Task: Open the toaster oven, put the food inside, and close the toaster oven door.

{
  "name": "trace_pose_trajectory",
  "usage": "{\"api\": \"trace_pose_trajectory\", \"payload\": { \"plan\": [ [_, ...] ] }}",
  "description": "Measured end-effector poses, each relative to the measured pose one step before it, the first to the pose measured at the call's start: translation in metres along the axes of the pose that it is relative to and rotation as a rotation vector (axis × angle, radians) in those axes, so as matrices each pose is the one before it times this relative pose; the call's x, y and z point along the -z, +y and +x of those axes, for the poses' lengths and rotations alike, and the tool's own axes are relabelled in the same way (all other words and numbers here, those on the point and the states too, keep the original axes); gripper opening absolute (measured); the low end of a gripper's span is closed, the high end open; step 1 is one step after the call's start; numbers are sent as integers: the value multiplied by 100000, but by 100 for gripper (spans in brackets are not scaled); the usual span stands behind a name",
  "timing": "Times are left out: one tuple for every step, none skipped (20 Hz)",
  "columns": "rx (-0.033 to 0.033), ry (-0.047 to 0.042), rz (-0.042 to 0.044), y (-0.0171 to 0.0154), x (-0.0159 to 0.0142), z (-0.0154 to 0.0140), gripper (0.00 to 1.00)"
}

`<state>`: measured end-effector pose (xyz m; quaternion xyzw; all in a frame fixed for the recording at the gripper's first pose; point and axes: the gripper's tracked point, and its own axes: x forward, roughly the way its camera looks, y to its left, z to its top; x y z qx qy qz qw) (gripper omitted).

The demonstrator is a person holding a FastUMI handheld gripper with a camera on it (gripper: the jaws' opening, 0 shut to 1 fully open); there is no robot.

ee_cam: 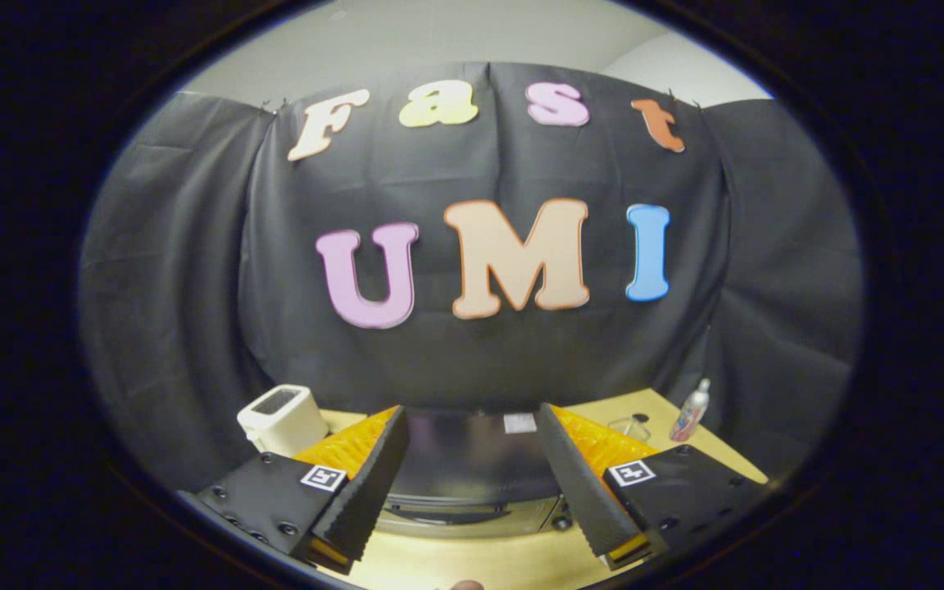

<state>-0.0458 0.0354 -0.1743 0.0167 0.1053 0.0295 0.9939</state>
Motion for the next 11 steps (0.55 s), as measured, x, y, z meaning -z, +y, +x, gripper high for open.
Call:
{"api": "trace_pose_trajectory", "payload": {
  "plan": [
    [-148,-1667,-167,-107,-1690,-104,100],
    [-535,-1167,-100,69,-1419,-143,100],
    [-623,-803,-420,73,-1332,27,100],
    [-407,-1285,-882,61,-1304,-77,100],
    [96,-1592,-1012,17,-1346,-88,100],
    [211,-1380,-931,-128,-1224,-6,100],
    [-164,-1211,-276,150,-1180,40,100],
    [-857,-372,156,292,-813,-42,100],
    [-796,-354,365,277,-713,-15,100],
    [-625,-702,454,29,-579,2,100],
    [-403,-798,371,12,-486,-12,100]
  ]
}}
